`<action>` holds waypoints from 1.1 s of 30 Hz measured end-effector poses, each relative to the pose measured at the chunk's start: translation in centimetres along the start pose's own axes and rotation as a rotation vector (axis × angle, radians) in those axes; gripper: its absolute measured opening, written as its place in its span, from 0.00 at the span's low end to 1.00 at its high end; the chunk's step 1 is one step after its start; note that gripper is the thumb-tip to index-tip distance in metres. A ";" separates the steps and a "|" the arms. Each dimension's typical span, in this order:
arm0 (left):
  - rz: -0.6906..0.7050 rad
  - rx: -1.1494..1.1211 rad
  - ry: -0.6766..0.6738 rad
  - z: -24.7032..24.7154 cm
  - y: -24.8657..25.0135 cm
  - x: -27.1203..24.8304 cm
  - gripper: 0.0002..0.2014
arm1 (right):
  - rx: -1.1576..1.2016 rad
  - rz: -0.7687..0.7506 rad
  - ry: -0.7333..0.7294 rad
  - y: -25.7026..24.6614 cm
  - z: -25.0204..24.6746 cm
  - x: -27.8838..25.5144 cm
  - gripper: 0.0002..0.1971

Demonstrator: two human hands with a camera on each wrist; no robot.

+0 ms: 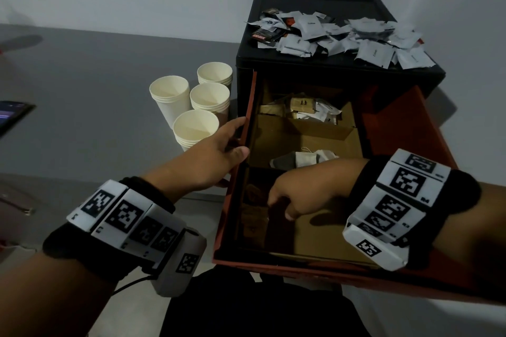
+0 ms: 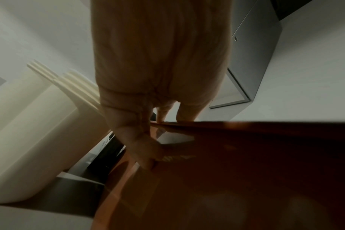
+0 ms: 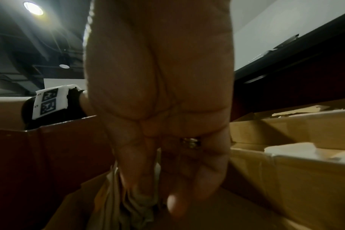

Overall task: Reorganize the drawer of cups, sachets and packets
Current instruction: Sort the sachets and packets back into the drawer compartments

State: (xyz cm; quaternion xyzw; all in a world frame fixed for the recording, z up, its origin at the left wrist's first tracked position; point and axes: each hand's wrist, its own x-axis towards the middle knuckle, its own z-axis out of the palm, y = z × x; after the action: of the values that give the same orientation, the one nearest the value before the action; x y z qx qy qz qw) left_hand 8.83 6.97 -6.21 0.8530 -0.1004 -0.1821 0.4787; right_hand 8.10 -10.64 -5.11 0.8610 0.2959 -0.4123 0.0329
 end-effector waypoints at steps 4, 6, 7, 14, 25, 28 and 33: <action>-0.012 0.005 0.003 0.0 0.1 0.0 0.27 | 0.016 0.031 0.013 0.2 -0.1 0.2 0.15; -0.022 -0.005 0.003 0.0 0.1 -0.1 0.27 | 0.021 0.036 0.010 0.3 -0.2 0.0 0.16; -0.026 -0.006 0.005 0.0 0.1 -0.1 0.28 | 0.018 0.033 0.008 0.4 -0.2 -0.1 0.18; -0.017 0.010 0.014 0.0 0.1 0.0 0.28 | -0.041 -0.020 -0.096 0.0 0.4 -0.5 0.23; -0.014 0.019 0.024 0.1 0.1 0.1 0.27 | -0.031 0.003 -0.042 0.4 0.3 -0.8 0.31; -0.016 0.001 0.024 0.2 0.2 0.1 0.27 | -0.013 0.003 -0.030 0.4 0.0 -1.2 0.29; -0.015 0.000 0.024 0.3 0.3 0.1 0.27 | -0.001 -0.026 -0.050 0.6 0.1 -1.2 0.18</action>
State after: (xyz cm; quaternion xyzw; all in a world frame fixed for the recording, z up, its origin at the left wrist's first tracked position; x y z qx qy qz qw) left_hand 8.80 6.60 -6.12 0.8559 -0.0882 -0.1754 0.4785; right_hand 7.76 -11.78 -4.44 0.8465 0.3061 -0.4341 0.0353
